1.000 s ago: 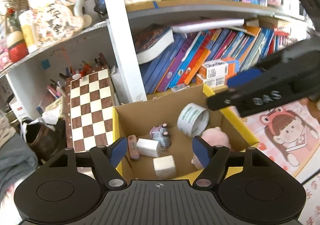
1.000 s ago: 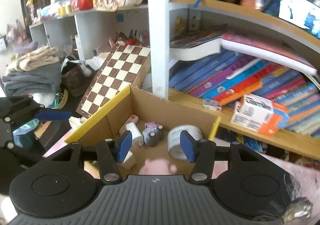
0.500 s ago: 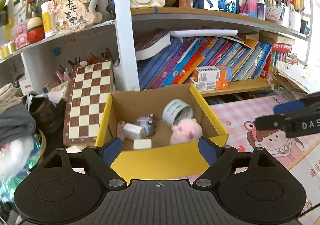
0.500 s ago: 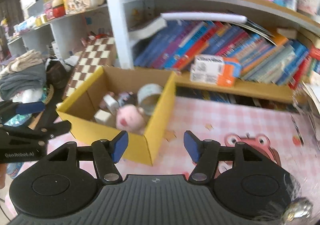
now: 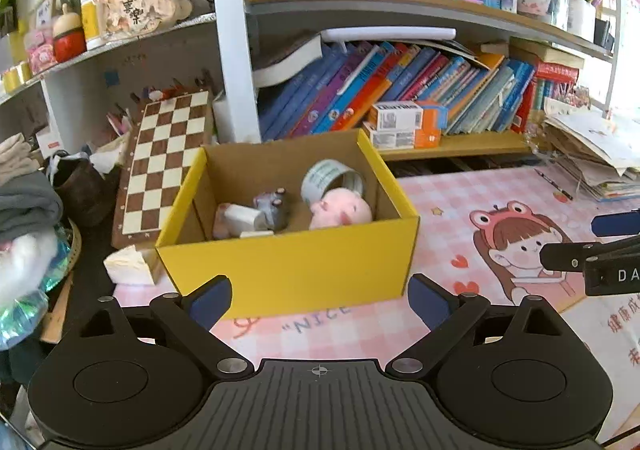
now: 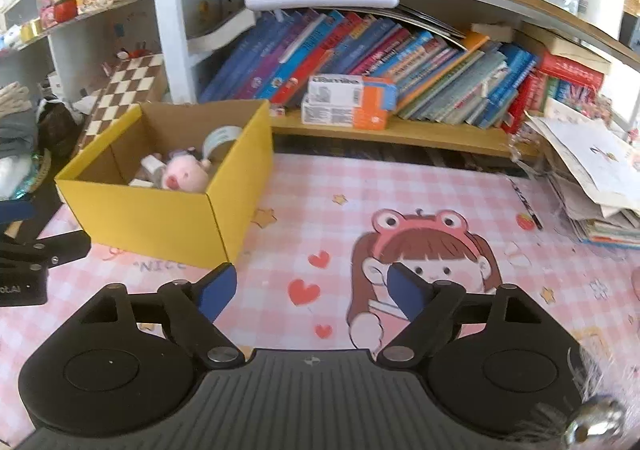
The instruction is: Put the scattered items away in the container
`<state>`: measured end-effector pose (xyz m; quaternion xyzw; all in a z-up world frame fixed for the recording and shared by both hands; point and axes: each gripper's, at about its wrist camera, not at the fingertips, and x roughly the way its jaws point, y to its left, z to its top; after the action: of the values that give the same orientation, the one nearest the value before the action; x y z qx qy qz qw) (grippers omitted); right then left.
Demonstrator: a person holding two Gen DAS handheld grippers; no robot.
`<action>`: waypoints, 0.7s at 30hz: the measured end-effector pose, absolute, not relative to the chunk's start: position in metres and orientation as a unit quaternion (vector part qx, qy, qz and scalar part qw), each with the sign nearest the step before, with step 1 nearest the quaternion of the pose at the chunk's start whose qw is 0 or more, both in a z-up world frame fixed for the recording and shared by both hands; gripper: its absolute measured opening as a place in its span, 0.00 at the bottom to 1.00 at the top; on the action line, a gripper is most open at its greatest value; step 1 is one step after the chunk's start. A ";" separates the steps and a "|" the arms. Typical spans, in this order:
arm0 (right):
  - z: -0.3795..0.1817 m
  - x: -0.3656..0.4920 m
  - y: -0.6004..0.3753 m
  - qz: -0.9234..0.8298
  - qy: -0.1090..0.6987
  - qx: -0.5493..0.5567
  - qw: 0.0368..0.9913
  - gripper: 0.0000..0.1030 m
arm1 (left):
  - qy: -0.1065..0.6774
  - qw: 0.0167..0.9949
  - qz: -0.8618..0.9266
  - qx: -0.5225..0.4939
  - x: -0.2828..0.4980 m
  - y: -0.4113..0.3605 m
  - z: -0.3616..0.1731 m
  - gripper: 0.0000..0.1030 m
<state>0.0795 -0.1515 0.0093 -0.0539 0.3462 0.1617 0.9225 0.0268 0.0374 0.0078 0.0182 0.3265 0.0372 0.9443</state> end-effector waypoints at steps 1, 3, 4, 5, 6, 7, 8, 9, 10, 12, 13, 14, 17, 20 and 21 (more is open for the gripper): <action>0.008 0.078 -0.154 0.158 0.346 -0.054 0.923 0.82 | 0.326 0.944 0.040 0.021 0.025 0.035 0.007 0.94; 0.006 0.076 -0.157 0.150 0.346 -0.054 0.925 0.84 | 0.325 0.944 0.044 0.026 0.023 0.031 0.006 0.94; 0.005 0.075 -0.159 0.145 0.345 -0.054 0.926 0.85 | 0.324 0.945 0.046 0.028 0.022 0.029 0.006 0.94; 0.005 0.074 -0.160 0.139 0.344 -0.052 0.927 0.88 | 0.323 0.945 0.048 0.030 0.020 0.028 0.005 0.95; 0.004 0.073 -0.161 0.134 0.342 -0.051 0.929 0.90 | 0.323 0.945 0.052 0.030 0.019 0.026 0.004 0.95; 0.004 0.072 -0.161 0.127 0.340 -0.052 0.931 0.94 | 0.322 0.945 0.055 0.031 0.018 0.025 0.003 0.96; 0.003 0.070 -0.161 0.123 0.337 -0.053 0.932 0.96 | 0.321 0.945 0.058 0.031 0.017 0.023 0.002 0.97; 0.003 0.068 -0.161 0.119 0.334 -0.054 0.933 0.96 | 0.320 0.945 0.061 0.031 0.016 0.021 0.002 0.97; 0.003 0.066 -0.162 0.116 0.332 -0.055 0.934 0.97 | 0.320 0.945 0.064 0.030 0.014 0.020 0.001 0.97; 0.002 0.064 -0.161 0.117 0.331 -0.056 0.935 0.98 | 0.318 0.945 0.069 0.021 0.012 0.018 -0.001 0.97; 0.001 0.063 -0.161 0.117 0.331 -0.056 0.935 0.98 | 0.318 0.945 0.072 0.016 0.011 0.018 -0.001 0.97; 0.001 0.061 -0.160 0.117 0.330 -0.057 0.935 0.98 | 0.318 0.945 0.073 0.012 0.010 0.017 -0.002 0.97; 0.001 0.060 -0.158 0.119 0.329 -0.059 0.935 0.99 | 0.319 0.945 0.072 0.009 0.008 0.015 -0.003 0.97; 0.001 0.060 -0.157 0.124 0.330 -0.062 0.934 1.00 | 0.320 0.944 0.075 0.011 0.009 0.015 -0.002 0.97; 0.001 0.060 -0.156 0.125 0.330 -0.063 0.934 1.00 | 0.321 0.944 0.078 0.011 0.009 0.015 -0.002 0.97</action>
<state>0.0597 -0.1560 0.0009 -0.0631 0.3299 0.1251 0.9336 0.0087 0.0150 -0.0024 0.0105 0.3209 0.0778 0.9439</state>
